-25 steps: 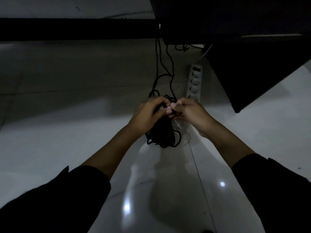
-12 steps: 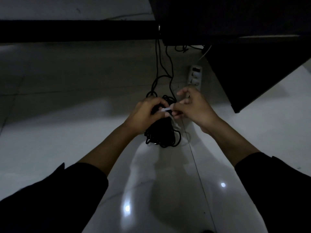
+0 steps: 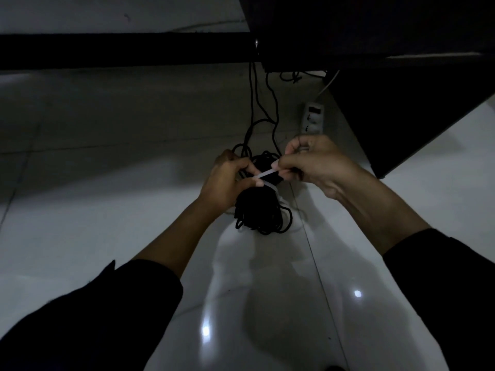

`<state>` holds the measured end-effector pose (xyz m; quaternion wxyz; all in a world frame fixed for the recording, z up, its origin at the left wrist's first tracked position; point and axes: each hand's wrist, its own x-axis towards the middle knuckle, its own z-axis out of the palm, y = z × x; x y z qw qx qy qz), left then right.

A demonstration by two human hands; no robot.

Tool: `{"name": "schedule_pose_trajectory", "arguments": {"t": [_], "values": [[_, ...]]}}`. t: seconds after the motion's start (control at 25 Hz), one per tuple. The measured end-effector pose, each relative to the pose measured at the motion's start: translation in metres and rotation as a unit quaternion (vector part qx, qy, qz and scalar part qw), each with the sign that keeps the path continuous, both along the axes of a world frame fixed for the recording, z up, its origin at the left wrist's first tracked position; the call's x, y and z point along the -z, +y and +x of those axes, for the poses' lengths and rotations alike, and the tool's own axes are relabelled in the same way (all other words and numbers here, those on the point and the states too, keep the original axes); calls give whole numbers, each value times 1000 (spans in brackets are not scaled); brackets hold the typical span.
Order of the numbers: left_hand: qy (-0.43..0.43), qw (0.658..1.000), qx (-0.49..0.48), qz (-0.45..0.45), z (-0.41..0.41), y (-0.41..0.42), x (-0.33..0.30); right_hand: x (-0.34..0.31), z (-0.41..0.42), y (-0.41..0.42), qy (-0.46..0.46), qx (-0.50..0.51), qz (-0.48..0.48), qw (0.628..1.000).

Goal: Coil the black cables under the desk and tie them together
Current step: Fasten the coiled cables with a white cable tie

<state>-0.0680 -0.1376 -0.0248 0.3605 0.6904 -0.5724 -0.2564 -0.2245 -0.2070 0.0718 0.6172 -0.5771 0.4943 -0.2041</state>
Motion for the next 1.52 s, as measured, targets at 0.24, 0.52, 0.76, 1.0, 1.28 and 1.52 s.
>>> {"name": "schedule_pose_trajectory", "arguments": {"t": [0.24,0.52,0.76,1.0,1.28,1.52], "values": [[0,1000,-13,13,0,-5,1,-9,-3,-3,5,1,-10,1000],[-20,998,-45,42,6,-1,14,-7,-17,-11,218,-213,-33,952],[-104,991,-70,47,0,2,5,-9,-5,-2,167,-205,-23,964],[-53,993,-70,80,1,0,5,-12,-3,-6,138,-177,-6,974],[1,996,-59,66,10,-8,29,-11,-3,-6,133,-176,-9,975],[38,996,-39,70,16,-14,41,-13,-4,-7,122,-169,-7,978]]}}
